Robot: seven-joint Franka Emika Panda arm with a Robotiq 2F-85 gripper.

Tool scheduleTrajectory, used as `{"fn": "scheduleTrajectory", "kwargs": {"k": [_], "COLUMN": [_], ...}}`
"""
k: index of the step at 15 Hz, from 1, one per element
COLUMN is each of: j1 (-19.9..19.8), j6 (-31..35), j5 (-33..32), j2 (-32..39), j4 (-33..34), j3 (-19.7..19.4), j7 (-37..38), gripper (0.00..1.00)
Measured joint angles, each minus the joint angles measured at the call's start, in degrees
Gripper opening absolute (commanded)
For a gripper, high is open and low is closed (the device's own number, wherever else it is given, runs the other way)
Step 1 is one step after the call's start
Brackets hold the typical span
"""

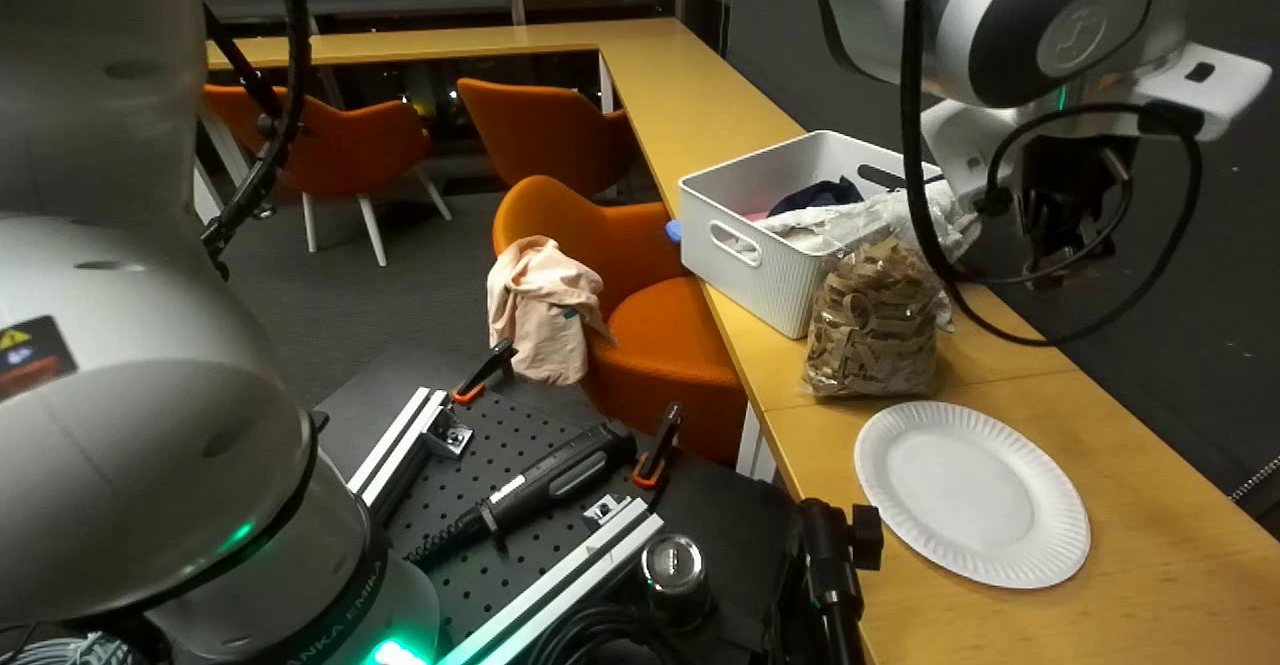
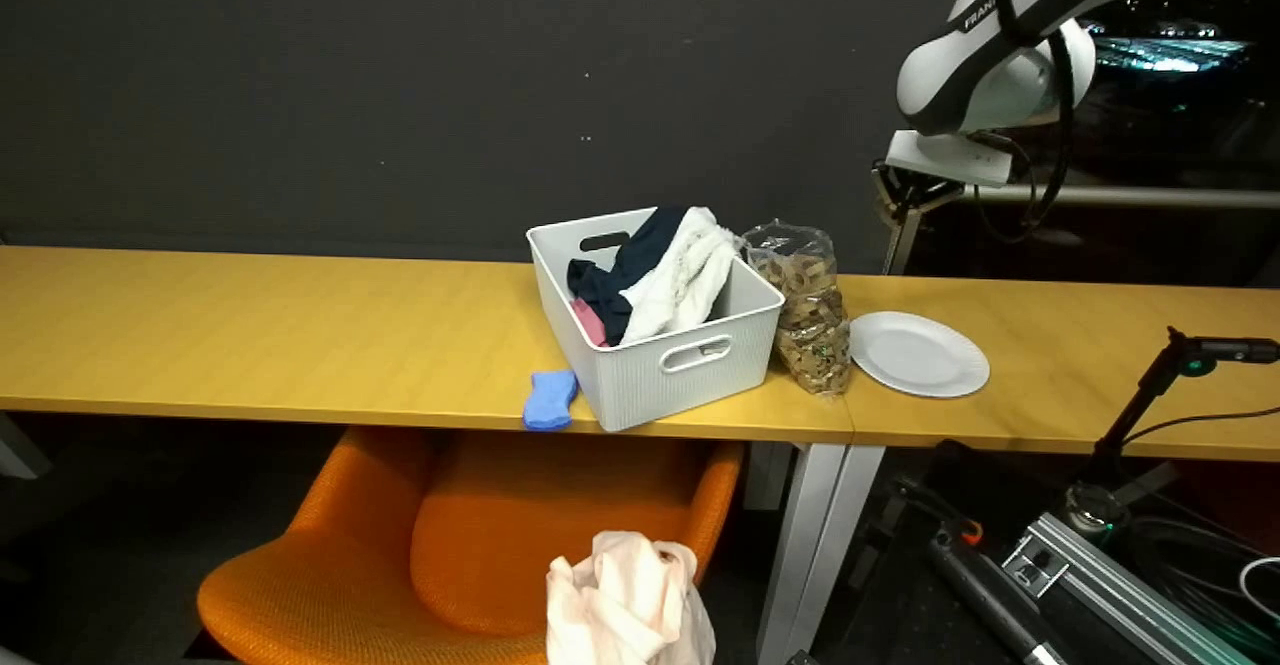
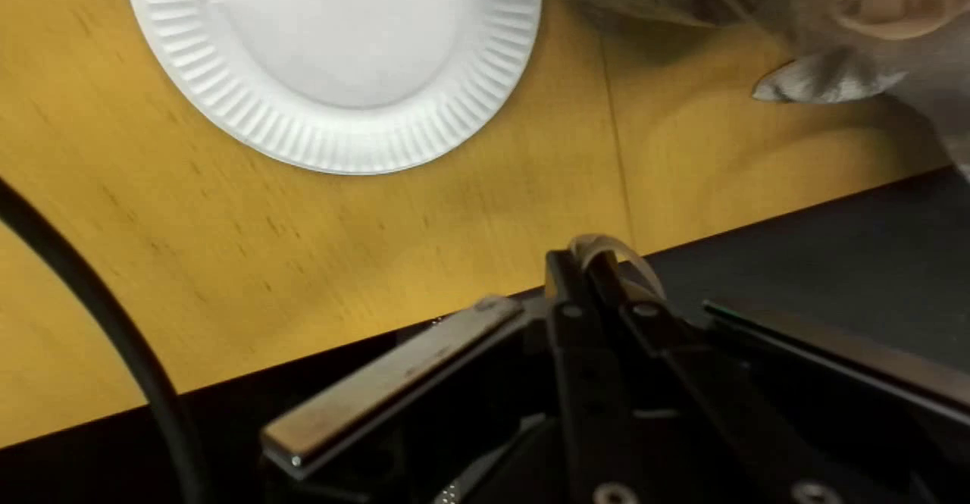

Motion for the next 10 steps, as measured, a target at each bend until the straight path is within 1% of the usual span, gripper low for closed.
{"fn": "scheduleTrajectory", "kwargs": {"k": [4,7,10], "j1": [3.1,4.8,5.6], "j6": [-1.9,-2.0,-2.1], "j5": [-2.1,-2.2,-2.2], "j2": [-3.9,-5.6,-6.1], "j4": [-0.2,-0.5,-0.8], "j3": [2.2,5.2,8.1], "j7": [1.6,1.9,2.1], "gripper": [0.01,0.01,0.01]}}
